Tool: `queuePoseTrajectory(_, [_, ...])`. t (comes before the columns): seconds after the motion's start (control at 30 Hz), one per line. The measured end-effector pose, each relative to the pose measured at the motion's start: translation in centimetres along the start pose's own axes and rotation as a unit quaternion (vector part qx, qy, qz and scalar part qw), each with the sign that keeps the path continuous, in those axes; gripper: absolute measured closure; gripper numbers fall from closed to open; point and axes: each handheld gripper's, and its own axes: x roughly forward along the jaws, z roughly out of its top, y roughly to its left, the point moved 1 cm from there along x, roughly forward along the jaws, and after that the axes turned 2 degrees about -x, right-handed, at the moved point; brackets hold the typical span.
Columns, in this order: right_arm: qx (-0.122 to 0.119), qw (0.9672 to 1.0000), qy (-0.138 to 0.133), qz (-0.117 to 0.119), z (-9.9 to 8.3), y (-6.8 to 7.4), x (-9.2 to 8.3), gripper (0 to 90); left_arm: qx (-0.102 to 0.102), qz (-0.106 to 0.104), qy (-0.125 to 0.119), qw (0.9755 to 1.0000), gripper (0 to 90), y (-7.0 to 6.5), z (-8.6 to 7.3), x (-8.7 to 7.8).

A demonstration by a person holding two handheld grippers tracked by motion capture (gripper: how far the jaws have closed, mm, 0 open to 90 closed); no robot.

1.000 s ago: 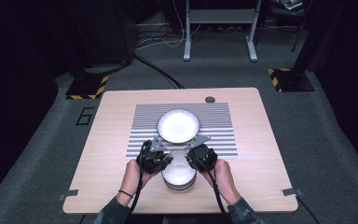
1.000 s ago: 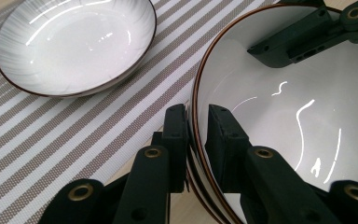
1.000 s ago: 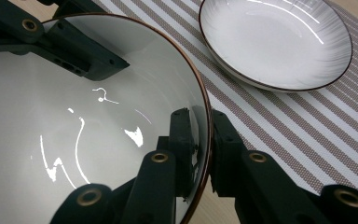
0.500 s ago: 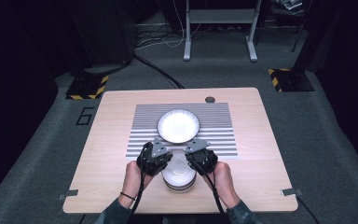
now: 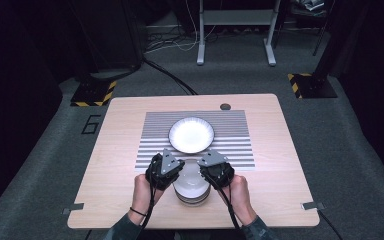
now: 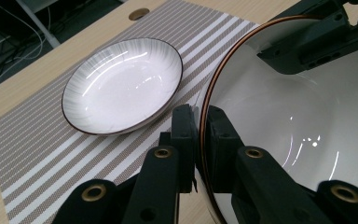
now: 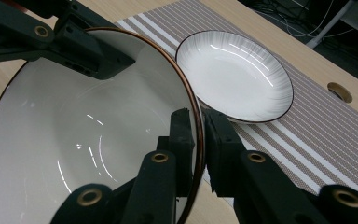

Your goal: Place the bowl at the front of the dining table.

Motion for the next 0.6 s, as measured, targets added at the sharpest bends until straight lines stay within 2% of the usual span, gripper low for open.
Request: queuePoseTrajectory(0.6, [-0.012, 0.9995, -0.021, -0.018, 0.94, 0.12, -1.03, 81.8, -0.004, 0.000, -0.021, 0.9998, 83.5, 0.34, 0.67, -0.89])
